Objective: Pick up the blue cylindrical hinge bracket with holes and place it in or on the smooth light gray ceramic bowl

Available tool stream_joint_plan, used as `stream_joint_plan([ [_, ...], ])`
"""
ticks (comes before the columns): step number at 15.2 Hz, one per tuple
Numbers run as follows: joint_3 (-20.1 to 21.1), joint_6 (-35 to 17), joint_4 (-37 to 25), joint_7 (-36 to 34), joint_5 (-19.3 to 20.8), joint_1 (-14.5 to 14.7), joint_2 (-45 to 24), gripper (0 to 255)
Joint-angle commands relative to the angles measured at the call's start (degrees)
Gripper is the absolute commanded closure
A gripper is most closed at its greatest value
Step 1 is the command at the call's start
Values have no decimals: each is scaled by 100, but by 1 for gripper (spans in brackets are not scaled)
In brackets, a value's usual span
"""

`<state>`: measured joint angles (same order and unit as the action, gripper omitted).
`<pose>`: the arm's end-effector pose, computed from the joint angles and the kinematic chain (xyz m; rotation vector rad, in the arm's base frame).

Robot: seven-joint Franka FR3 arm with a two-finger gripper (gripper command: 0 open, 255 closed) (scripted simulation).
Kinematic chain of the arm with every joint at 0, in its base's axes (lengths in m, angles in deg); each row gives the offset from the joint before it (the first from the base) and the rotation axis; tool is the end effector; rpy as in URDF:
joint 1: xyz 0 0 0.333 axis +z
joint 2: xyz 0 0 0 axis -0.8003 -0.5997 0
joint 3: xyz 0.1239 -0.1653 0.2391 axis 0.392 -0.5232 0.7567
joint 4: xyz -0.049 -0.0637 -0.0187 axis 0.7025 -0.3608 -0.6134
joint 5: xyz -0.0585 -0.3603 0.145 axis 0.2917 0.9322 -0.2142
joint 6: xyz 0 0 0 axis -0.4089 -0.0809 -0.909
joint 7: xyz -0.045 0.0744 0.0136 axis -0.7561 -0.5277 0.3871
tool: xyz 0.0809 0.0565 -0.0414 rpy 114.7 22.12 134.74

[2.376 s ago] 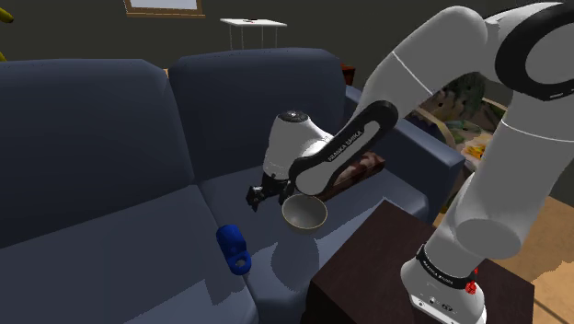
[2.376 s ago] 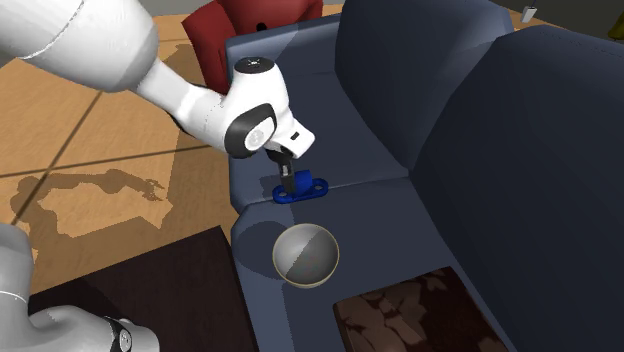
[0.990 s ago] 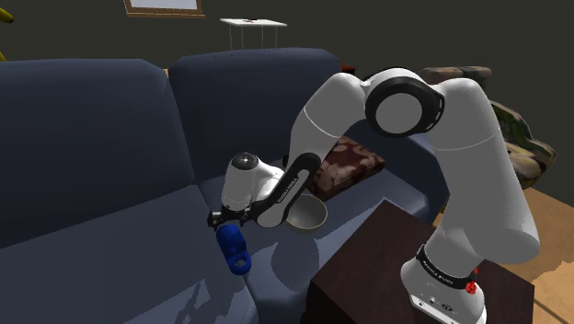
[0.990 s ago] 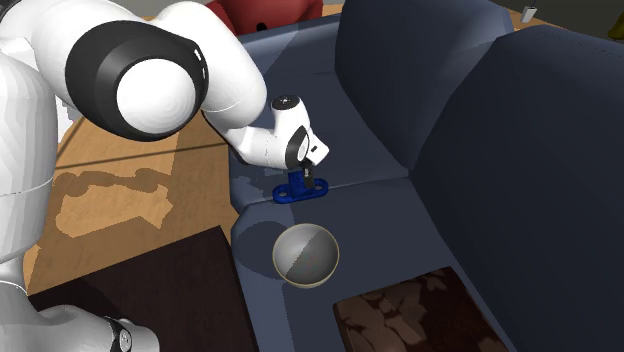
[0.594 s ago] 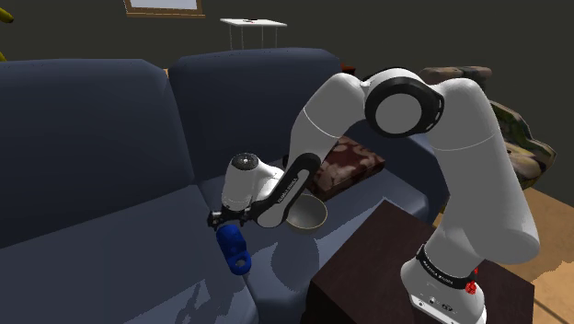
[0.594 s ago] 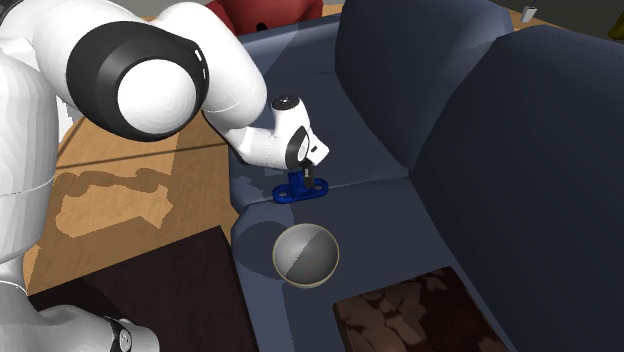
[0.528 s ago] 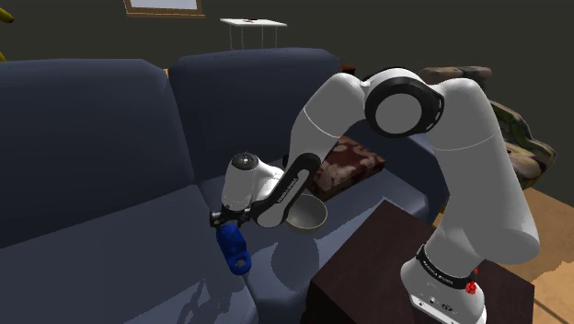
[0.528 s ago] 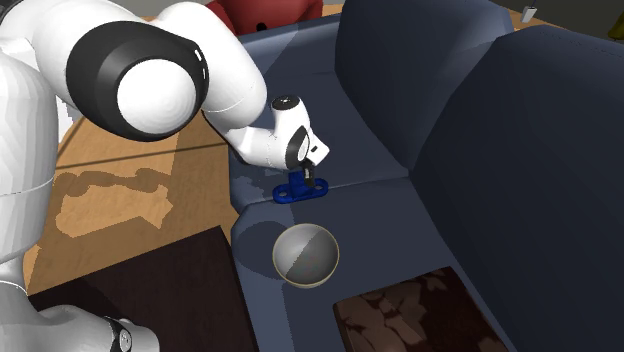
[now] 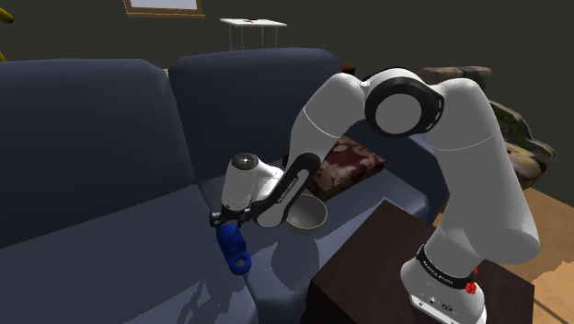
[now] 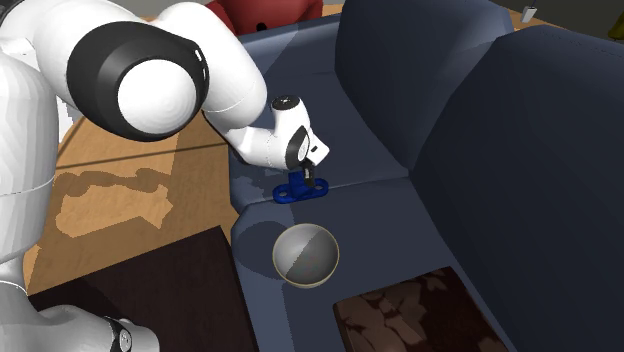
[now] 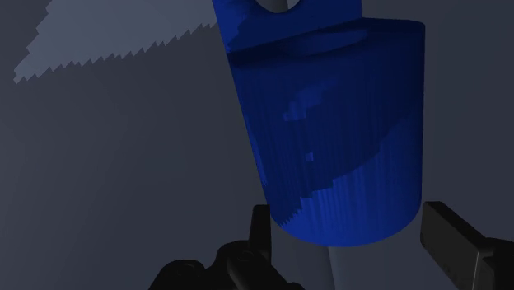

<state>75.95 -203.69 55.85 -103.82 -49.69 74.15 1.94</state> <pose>0.5436 0.3033 0.1443 -2.9223 0.5989 -0.3397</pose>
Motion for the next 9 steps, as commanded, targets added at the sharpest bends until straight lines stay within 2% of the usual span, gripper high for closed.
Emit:
stream_joint_plan([
  [1, 2, -6, 11, 1, 1, -1, 3, 255],
  [9, 257, 382, 190, 173, -162, -201, 548, 255],
])
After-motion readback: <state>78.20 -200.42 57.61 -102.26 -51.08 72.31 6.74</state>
